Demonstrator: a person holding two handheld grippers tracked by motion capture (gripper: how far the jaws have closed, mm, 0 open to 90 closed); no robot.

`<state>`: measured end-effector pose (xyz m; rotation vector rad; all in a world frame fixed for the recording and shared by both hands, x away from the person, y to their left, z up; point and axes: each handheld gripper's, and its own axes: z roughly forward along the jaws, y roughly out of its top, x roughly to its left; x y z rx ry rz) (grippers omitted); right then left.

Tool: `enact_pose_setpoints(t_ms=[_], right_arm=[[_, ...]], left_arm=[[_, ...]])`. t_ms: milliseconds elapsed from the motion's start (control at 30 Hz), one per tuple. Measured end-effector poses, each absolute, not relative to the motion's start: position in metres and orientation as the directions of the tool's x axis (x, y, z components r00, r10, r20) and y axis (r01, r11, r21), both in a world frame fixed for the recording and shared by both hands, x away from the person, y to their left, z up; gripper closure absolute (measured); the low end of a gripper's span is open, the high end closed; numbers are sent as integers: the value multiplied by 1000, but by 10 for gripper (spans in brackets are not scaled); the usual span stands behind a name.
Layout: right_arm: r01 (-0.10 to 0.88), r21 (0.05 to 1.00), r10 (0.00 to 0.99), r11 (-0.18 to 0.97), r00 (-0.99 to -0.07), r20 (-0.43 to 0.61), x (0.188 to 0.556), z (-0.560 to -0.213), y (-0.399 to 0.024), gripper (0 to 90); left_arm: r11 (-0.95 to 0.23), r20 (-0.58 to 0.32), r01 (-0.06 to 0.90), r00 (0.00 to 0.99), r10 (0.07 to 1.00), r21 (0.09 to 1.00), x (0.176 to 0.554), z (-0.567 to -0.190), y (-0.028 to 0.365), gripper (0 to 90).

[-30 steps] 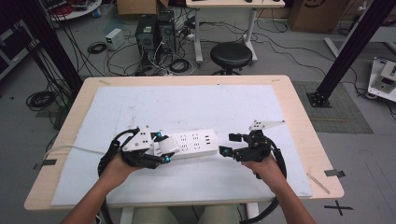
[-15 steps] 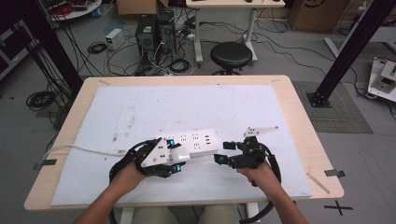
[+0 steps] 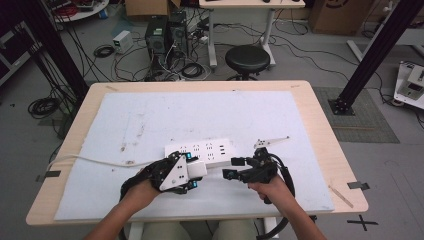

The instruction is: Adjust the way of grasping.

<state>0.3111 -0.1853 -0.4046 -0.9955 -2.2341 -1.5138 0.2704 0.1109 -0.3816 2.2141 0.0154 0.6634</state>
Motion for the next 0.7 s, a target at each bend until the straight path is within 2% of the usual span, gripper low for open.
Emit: enact_pose_setpoints(t_ms=[700], right_arm=[[730,647,315,222,-682,661,316,-409,-168,158]], left_arm=[[-680,505,-262,843,184,685,267,-384,96,425]])
